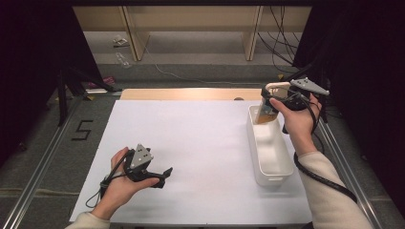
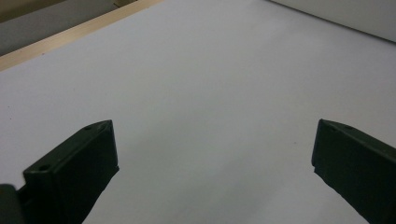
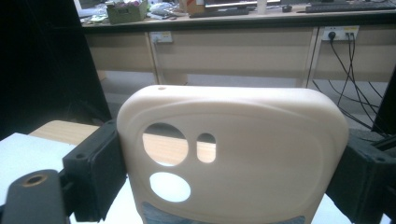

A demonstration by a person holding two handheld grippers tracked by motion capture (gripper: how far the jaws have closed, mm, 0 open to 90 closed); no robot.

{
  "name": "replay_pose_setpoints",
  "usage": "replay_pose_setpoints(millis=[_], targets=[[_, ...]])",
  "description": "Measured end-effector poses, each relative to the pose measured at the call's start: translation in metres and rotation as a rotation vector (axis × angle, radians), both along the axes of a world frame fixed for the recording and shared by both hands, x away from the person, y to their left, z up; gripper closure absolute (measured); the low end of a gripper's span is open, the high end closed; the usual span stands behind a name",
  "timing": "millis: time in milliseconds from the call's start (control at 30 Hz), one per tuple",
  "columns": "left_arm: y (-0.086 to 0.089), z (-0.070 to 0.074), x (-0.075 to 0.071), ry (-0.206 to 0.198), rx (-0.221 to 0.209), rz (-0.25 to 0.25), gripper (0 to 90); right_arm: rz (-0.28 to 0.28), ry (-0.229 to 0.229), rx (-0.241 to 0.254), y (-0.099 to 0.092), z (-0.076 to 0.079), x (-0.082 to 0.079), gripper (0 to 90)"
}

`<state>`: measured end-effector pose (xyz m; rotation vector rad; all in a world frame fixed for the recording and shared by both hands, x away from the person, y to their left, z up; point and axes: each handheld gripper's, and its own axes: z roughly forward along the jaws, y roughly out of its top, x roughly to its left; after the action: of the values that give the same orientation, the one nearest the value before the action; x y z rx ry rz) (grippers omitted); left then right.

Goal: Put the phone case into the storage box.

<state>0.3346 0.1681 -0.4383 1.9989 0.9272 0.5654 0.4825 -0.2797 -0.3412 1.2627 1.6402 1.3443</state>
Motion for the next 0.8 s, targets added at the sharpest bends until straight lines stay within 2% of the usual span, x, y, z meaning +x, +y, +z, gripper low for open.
replay_pose_setpoints(millis=[800], targets=[[0.0,0.0,0.0001,-0.001,-0.001,0.001,0.0,-0.012,0.012,-0.007,0.0026,-0.0007,0.0092,12.2]])
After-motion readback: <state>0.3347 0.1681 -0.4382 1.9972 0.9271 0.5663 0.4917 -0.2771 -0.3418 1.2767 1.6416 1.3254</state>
